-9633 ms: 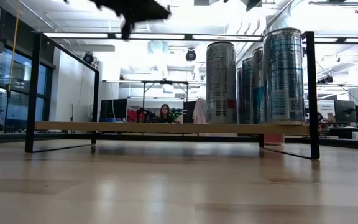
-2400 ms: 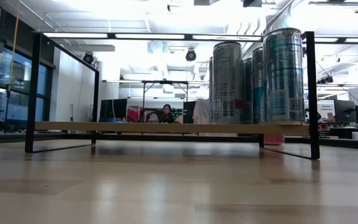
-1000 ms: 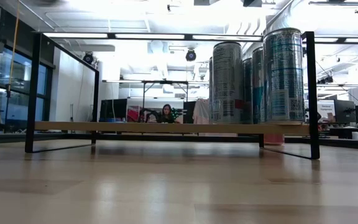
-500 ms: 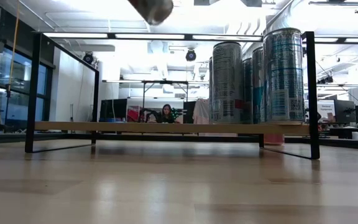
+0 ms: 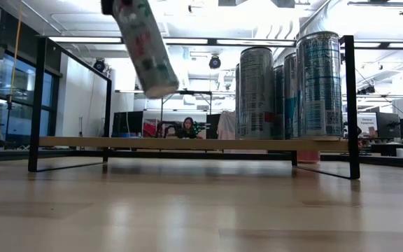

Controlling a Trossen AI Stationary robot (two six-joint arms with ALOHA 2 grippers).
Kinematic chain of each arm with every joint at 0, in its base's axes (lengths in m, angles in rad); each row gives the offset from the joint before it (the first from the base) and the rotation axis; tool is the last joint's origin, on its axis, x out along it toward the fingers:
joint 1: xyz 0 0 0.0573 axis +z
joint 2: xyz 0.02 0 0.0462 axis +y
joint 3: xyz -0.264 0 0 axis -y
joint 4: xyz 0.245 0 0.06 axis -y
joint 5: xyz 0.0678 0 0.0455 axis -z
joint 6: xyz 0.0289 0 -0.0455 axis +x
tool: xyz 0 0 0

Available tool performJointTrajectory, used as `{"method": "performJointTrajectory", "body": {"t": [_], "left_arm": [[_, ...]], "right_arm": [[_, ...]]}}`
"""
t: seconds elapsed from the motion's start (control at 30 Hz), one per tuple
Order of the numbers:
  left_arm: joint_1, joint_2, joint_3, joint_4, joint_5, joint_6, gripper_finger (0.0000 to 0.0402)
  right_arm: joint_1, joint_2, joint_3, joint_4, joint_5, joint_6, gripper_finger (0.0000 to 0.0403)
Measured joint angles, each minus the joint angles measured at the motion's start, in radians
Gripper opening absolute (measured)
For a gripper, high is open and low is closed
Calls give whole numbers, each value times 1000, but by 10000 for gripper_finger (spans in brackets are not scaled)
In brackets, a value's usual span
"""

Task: Place canned beverage on shelf
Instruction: Put the black soda can aligned with the other black soda can on the shelf

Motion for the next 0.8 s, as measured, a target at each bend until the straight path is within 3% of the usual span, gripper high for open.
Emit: {"method": "performJointTrajectory", "body": {"t": [0.37, 0.8], "left_arm": [[-16, 258, 229, -172, -67, 195, 174], [-9, 283, 231, -166, -68, 244, 200]], "right_arm": [[47, -3, 0, 0, 0, 33, 298], [46, -4, 0, 0, 0, 44, 298]]}}
